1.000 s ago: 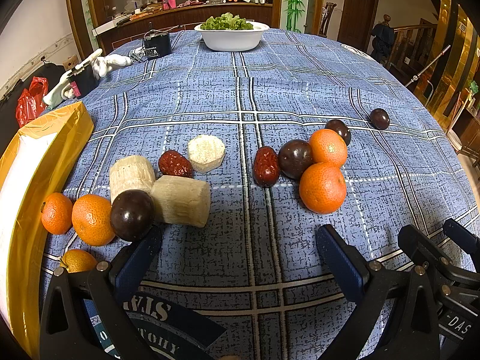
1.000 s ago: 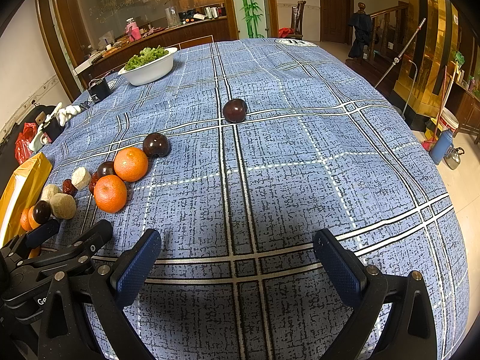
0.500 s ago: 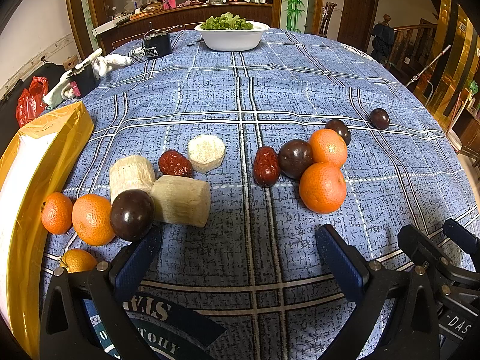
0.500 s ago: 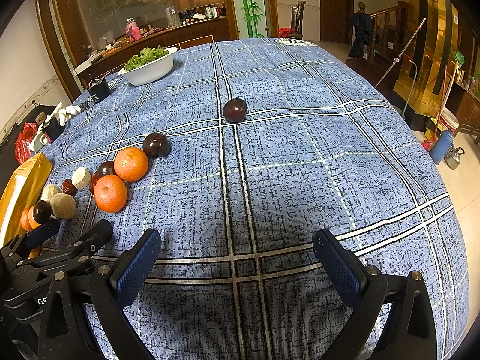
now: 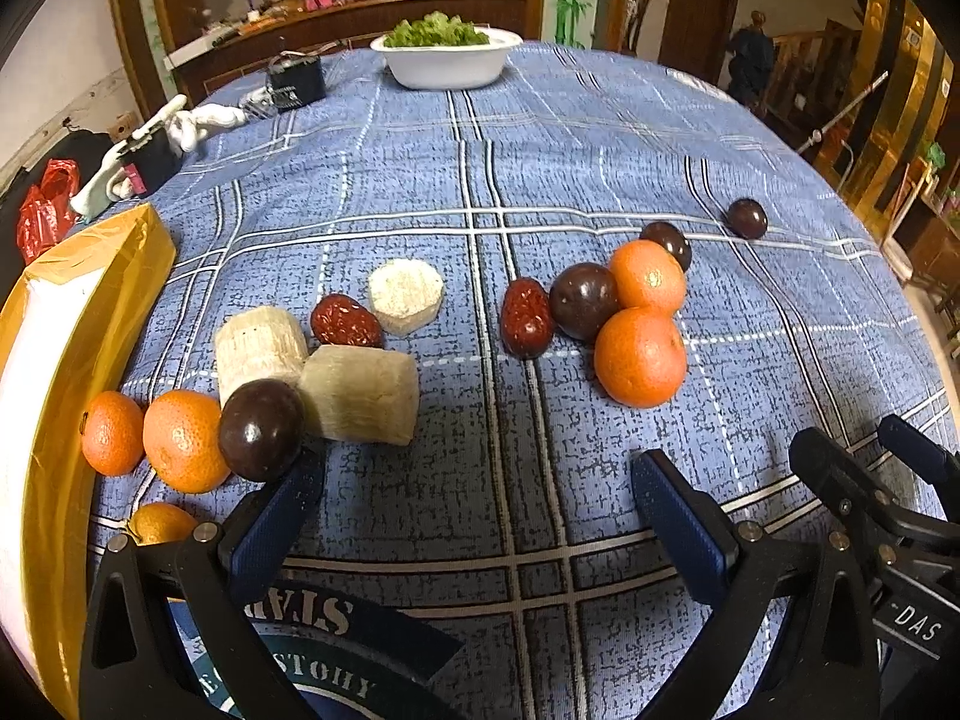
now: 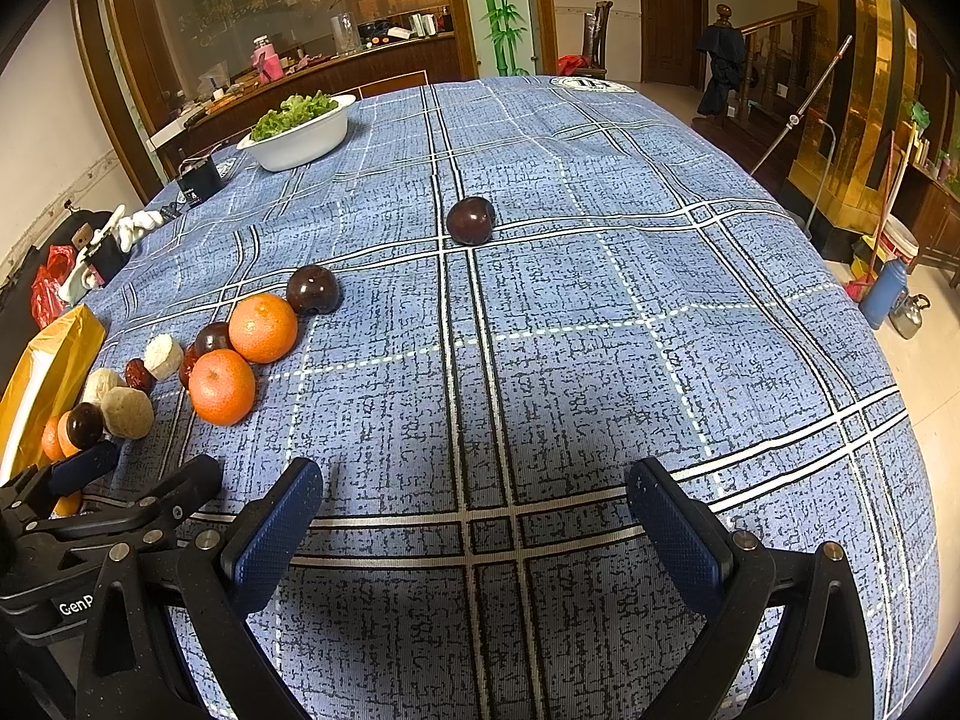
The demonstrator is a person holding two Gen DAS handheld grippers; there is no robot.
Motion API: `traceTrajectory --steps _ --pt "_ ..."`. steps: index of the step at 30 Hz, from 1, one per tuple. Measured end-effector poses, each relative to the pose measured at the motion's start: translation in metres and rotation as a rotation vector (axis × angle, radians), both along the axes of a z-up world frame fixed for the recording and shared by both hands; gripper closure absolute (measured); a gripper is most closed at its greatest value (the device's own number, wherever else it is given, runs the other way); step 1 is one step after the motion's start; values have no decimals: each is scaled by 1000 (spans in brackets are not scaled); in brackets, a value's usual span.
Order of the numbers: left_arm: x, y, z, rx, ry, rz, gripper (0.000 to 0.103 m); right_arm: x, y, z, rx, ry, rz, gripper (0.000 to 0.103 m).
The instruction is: Organize fruits
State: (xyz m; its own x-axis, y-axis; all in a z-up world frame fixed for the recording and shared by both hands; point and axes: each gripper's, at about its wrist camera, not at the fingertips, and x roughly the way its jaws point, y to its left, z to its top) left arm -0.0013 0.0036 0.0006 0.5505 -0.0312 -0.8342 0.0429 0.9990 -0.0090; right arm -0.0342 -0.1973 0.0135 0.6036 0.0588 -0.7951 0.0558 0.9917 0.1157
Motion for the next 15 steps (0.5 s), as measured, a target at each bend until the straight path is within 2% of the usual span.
traceTrajectory --steps 15 --pt "1 0 1 3 -7 11 1 0 2 0 -5 3 5 0"
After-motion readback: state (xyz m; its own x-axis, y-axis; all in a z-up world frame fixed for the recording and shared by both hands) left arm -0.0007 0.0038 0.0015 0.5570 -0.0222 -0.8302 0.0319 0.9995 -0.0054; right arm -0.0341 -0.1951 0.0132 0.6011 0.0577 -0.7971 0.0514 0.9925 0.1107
